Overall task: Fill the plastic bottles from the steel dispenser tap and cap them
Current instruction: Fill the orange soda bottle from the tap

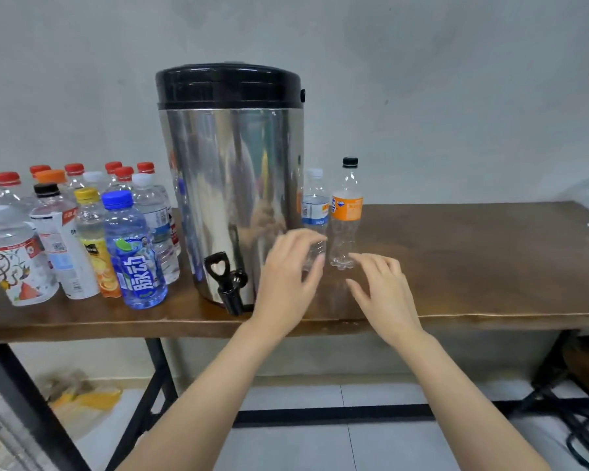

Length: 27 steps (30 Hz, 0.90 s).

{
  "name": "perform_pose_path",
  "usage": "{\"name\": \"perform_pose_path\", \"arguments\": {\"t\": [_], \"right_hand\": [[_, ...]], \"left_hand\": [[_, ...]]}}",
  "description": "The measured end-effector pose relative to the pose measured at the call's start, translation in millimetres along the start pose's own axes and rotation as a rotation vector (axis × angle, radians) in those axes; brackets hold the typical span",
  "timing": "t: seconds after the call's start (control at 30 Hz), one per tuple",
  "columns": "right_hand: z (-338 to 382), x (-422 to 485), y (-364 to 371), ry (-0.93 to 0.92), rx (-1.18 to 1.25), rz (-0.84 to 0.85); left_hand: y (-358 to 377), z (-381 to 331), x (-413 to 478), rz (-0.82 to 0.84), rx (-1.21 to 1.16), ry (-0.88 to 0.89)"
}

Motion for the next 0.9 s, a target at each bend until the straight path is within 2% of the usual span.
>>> {"name": "perform_pose_path", "arguments": {"t": [0.17, 0.3, 0.43, 0.7, 0.9], "right_hand": [[-37.4, 10.0, 13.3, 0.076, -0.037, 0.134], [-57.4, 27.5, 23.1, 0.152, 0.023, 0.194], [-68.2, 51.2, 33.1, 0.224, 0.172, 0.210], [-62.1, 108.1, 53.2, 0.310, 0.438, 0.215], [-50.0, 141.2, 62.2, 0.391, 0.729, 0.192]], "left_hand": [[75.7, 46.8, -12.2, 0.340, 0.097, -0.177], [104.0, 71.9, -19.8, 0.495, 0.209, -0.296], [107.2, 85.1, -26.0, 0.453, 0.229, -0.405], [111.5, 80.3, -24.7, 0.440, 0.304, -0.385], [111.1, 79.1, -24.8, 0.444, 0.302, -0.397]]}}
Point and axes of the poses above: each hand's wrist, its own x-axis towards the middle knuckle, its own y-axis out of the palm, z = x × y, the point moved 5 cm from there along x, towards the middle knuckle, and after that the axes turned 8 degrees about -x, right-handed, at the moved point
